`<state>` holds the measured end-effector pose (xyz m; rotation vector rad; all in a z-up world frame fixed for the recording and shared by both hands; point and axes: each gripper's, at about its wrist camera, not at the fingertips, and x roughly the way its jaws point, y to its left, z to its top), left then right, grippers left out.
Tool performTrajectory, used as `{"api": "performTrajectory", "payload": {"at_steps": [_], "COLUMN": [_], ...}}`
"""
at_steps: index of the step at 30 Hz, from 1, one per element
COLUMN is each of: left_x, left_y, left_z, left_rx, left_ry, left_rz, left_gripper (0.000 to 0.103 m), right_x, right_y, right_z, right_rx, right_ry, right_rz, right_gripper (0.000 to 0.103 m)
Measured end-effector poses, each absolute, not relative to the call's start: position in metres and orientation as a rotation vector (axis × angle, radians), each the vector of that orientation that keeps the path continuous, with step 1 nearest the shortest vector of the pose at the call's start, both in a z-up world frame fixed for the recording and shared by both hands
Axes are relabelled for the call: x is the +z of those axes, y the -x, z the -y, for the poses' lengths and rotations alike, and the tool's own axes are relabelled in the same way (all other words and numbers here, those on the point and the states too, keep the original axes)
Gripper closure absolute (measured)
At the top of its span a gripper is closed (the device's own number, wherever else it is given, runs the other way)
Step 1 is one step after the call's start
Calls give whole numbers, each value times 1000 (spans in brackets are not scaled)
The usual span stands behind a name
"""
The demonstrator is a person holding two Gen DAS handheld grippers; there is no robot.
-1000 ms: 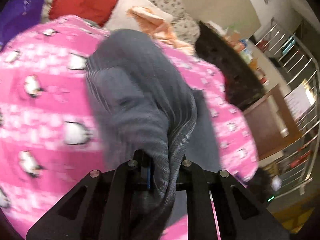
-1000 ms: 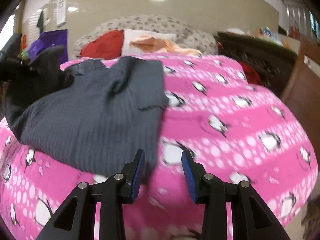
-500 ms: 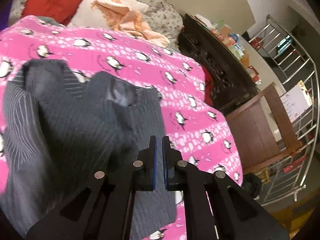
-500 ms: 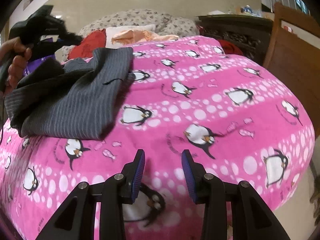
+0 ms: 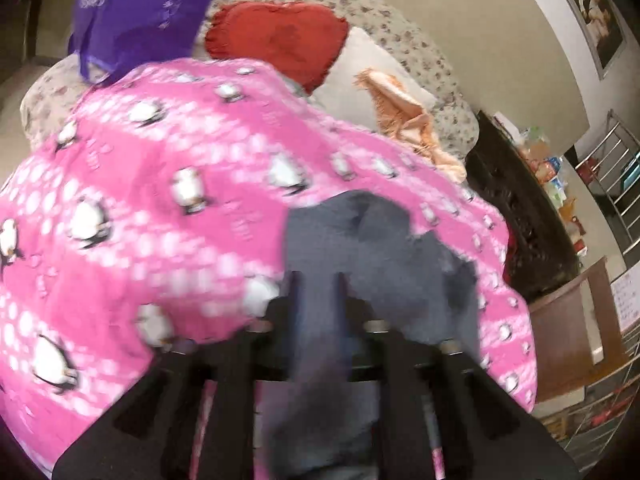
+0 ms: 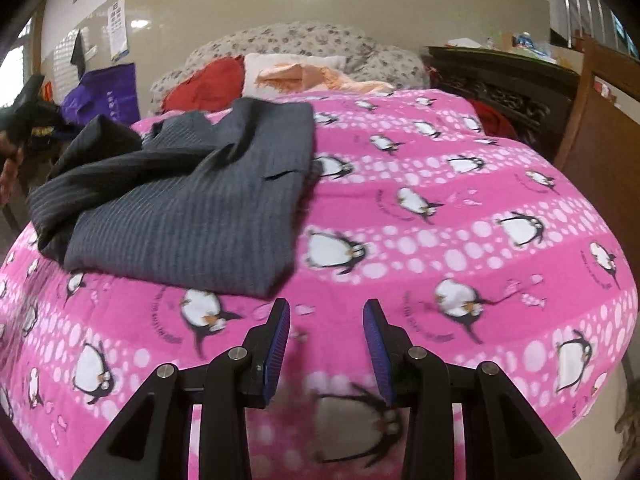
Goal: Fold large clothes
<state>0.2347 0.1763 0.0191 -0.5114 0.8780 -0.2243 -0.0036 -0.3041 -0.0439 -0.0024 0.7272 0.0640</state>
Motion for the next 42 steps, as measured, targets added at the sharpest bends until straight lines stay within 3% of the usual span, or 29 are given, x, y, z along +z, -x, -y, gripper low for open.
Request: {"api": "performTrajectory", "payload": {"at_steps": [1, 2, 8, 12, 17, 25, 29, 37, 42], "left_x": [6, -7, -52, -26, -30, -20, -19, -39, -28], "left_y": [-230, -226, -215, -211, -213, -209, -202, -167, -158], "left_z": [-186, -192, -167, -133, -54, -46, -24, 13, -14], "left_rx": [-255, -282, -423, -512, -603, -649, -641, -471, -523], "left_ry": [533, 551, 508, 380, 66, 225, 49, -474, -247], "left_rz": [-895, -911, -954, -868, -993, -983, -1051, -996, -915], "left_gripper": [51, 48, 48, 48, 45, 26, 26, 24, 24], "right_x": [-44, -43, -40, -45, -56, -60, -64, -67, -41], "right_y": [4, 4, -2, -4, -2, 2, -1, -3, -12], "right_z": [298, 293, 256, 245, 255, 261, 264, 268, 258], "right_rx": [69, 74, 117, 131, 99, 128, 135, 154, 189], "right_ry": [14, 23, 98, 116, 80, 30, 6, -30, 7], "right_rz": [-731, -733, -740, -764, -796, -789, -810, -820, -779], "right_gripper": [67, 67, 67, 67, 67, 67, 67, 67, 67]}}
